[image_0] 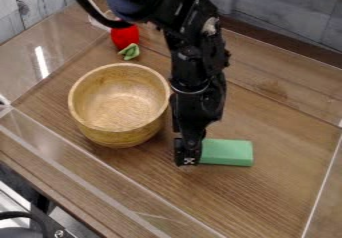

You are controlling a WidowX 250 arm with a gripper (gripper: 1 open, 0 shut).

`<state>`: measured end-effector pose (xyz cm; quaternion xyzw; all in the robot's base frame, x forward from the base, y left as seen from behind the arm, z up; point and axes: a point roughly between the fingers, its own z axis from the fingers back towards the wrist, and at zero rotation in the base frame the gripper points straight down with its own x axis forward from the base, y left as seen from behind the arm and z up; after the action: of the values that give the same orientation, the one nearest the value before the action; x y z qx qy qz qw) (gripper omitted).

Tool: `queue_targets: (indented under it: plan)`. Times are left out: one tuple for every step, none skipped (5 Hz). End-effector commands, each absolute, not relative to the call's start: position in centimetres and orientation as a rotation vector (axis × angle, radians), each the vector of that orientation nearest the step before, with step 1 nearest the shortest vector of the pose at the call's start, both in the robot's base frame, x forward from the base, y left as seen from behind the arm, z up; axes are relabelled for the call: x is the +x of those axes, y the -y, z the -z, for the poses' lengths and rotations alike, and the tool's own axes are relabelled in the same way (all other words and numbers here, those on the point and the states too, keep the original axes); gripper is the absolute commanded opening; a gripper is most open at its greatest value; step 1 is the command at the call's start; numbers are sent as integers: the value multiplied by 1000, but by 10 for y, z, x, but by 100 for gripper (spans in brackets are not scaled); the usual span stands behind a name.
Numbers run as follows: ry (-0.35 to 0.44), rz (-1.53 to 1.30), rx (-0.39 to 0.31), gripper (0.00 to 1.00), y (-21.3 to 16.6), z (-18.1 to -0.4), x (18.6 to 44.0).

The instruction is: Put the green stick in the brown bowl

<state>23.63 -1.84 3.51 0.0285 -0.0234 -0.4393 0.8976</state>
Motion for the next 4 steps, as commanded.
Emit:
queue_targets:
  plan:
    - [93,891,74,100,22,-41,242]
    - [109,950,72,100,32,-35,244]
    - [124,961,69,100,34,-31,247]
    - [136,990,64,100,32,-33,253]
